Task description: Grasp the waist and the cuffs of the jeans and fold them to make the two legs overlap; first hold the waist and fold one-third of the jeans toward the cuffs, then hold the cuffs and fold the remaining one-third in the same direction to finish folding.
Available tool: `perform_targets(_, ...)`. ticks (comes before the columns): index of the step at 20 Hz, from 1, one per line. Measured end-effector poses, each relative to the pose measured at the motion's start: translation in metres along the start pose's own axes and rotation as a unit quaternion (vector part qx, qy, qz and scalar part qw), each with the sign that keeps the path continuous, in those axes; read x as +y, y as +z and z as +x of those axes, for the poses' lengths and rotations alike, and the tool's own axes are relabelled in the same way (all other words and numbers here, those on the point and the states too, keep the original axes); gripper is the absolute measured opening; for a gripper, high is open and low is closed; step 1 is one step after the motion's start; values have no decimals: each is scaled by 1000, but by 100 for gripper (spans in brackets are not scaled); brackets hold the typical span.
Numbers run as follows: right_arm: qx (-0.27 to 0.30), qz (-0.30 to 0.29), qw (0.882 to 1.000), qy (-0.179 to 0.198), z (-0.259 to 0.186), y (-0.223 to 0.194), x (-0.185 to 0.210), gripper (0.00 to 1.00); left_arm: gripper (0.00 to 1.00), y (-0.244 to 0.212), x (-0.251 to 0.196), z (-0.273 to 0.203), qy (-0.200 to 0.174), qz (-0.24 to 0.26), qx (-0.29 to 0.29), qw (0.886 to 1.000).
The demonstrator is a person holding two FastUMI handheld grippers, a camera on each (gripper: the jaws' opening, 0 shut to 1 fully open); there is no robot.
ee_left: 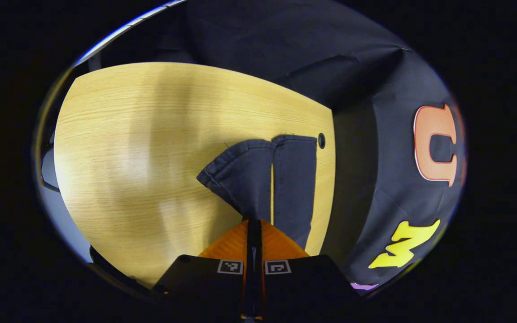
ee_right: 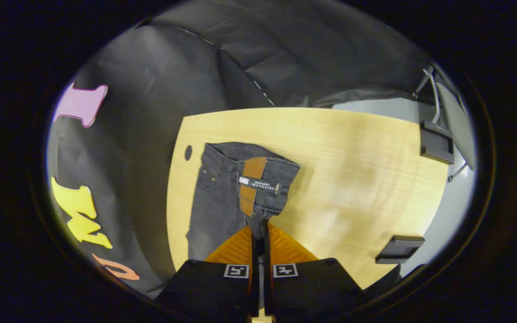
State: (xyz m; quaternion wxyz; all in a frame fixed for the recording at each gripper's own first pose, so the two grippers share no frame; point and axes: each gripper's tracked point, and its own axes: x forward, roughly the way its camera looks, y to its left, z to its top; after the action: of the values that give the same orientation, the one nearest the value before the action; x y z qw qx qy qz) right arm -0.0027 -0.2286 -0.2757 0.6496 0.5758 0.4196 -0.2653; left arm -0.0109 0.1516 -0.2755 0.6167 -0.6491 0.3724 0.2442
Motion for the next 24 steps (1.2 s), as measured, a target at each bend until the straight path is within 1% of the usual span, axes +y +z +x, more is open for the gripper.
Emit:
perform_targets(2,3,-13,1000,13,-9,5,27,5,4,4,-21,-3,-7,-19,7,1000)
perform_targets(5,9,-33,999,27,-7,14,67,5,4,14,-51,4,-8,-50,18,999)
perform_targets(8,14,-53,998,27,6,24,98,5,4,22,-83,25,-4,-48,32,998)
perform_targets(10,13,-73,997,22,22,33,116,5,4,27,-101,44,0,-37,38,999)
perform_targets(13,16,-83,996,18,57,43,144,5,4,33,-125,88,9,-28,55,998)
perform_targets(14,18,-85,996,15,69,45,151,5,0,33,-131,105,14,-20,62,998)
perform_targets(15,19,-91,996,13,82,48,156,5,4,35,-133,120,20,-12,68,997)
perform_targets(17,23,-101,995,6,113,51,160,5,4,35,-136,154,31,10,86,996)
perform_targets(19,30,-99,995,1,140,52,160,5,4,36,-137,181,42,20,99,994)
perform_targets(22,39,-86,996,-1,170,56,155,5,4,36,-138,208,50,44,105,992)
perform_targets(23,41,-84,996,-4,177,56,151,1,4,37,-136,215,56,56,105,991)
perform_targets(24,46,-84,995,-4,184,55,149,5,4,37,-134,222,62,65,105,990)
